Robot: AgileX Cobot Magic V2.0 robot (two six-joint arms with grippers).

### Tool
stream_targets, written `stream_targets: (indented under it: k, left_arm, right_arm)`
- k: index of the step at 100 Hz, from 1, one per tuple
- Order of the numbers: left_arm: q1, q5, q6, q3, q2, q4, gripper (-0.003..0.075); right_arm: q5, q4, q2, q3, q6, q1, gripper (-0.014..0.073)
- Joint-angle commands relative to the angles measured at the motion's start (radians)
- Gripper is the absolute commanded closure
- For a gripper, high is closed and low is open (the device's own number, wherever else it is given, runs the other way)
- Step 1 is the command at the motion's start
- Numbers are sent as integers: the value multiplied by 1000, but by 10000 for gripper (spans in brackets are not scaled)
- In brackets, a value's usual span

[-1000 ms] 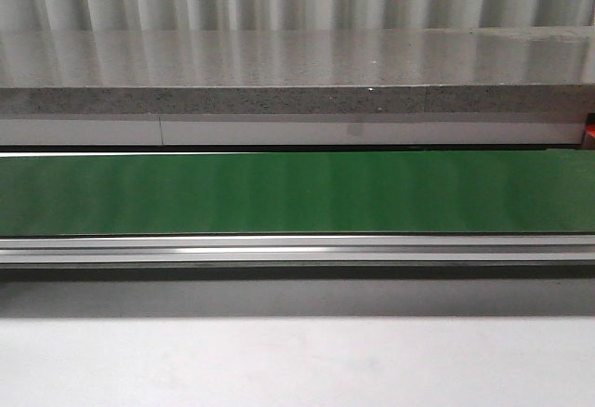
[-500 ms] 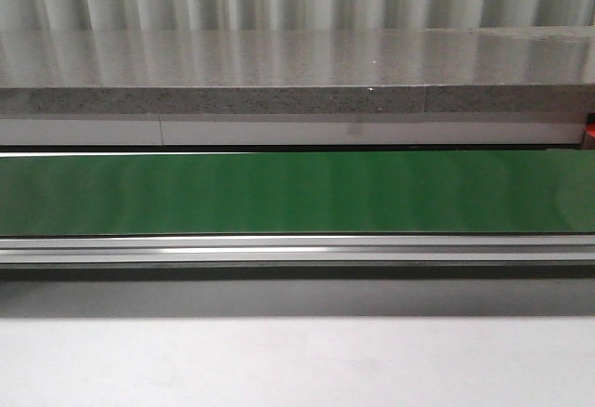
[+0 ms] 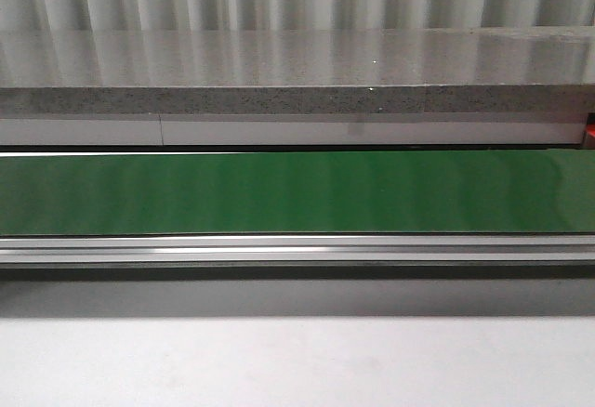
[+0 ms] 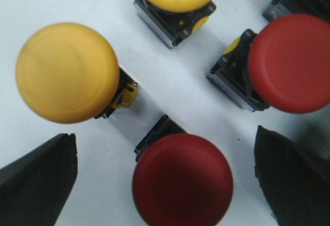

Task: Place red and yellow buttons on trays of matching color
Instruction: 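Move the left gripper over the cluster of red and yellow buttons, then grasp a red button with the left gripper and lift it over the belt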

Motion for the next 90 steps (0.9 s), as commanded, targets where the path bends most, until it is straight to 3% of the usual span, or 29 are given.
stream_targets:
  k: [1, 12, 51, 90]
  left_arm:
    - [2, -52, 1, -28, -23, -3, 79]
    - [2, -68, 1, -28, -23, -3, 173]
    - [0, -45, 1, -28, -26, -3, 720]
    - [-96, 29, 5, -28, -281, 12, 740]
  right_arm:
    - [-83, -10, -17, 1, -3, -2, 661]
    - [-83, -10, -17, 1, -3, -2, 661]
    - [-83, -10, -17, 1, -3, -2, 661]
    - [-83, -10, -17, 1, -3, -2, 661]
